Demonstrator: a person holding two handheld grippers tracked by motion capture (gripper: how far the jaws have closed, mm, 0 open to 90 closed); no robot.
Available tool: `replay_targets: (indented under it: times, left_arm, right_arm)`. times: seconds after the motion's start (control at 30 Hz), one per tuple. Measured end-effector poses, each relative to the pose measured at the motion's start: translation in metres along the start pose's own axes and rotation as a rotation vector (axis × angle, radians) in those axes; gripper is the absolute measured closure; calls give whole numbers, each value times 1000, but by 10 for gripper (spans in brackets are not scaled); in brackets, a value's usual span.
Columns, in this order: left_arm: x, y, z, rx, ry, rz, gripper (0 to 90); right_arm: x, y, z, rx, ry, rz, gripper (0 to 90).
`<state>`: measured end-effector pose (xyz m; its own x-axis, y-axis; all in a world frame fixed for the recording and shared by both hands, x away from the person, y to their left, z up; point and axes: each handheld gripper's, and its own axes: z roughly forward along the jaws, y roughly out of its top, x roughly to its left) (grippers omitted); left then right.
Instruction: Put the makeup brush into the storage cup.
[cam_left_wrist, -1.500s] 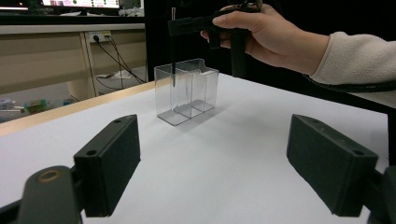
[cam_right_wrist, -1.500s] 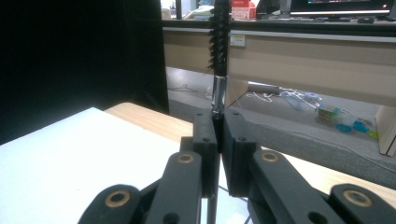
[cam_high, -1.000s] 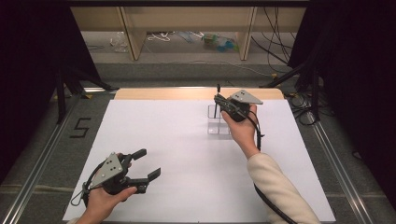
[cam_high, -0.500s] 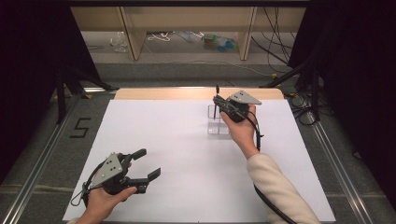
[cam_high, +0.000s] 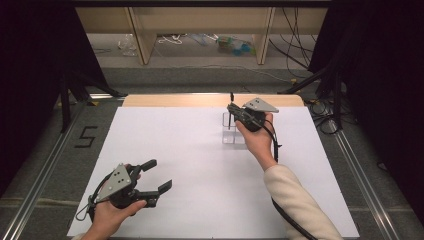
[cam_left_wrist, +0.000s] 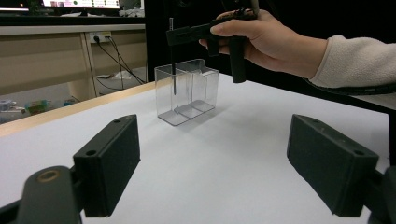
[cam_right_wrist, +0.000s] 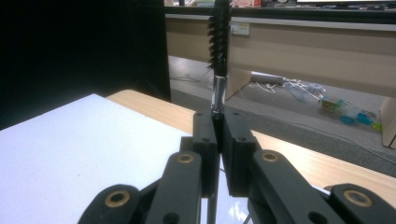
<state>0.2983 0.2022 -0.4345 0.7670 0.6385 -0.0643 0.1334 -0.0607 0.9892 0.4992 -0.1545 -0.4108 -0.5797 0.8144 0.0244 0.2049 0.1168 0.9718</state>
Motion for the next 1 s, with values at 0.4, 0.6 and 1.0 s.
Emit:
replay_targets:
  times: [0.4, 0.6, 1.0]
  left_arm:
    - [0, 0, 0, 2, 1, 1, 173]
    - [0, 0, 0, 3, 3, 2, 173]
    - [0, 0, 0, 2, 1, 2, 173]
  right_arm:
    - [0, -3, 1, 15, 3, 6, 854]
    - [0, -3, 1, 16, 0, -2, 854]
    - [1, -6, 3, 25, -3, -5, 853]
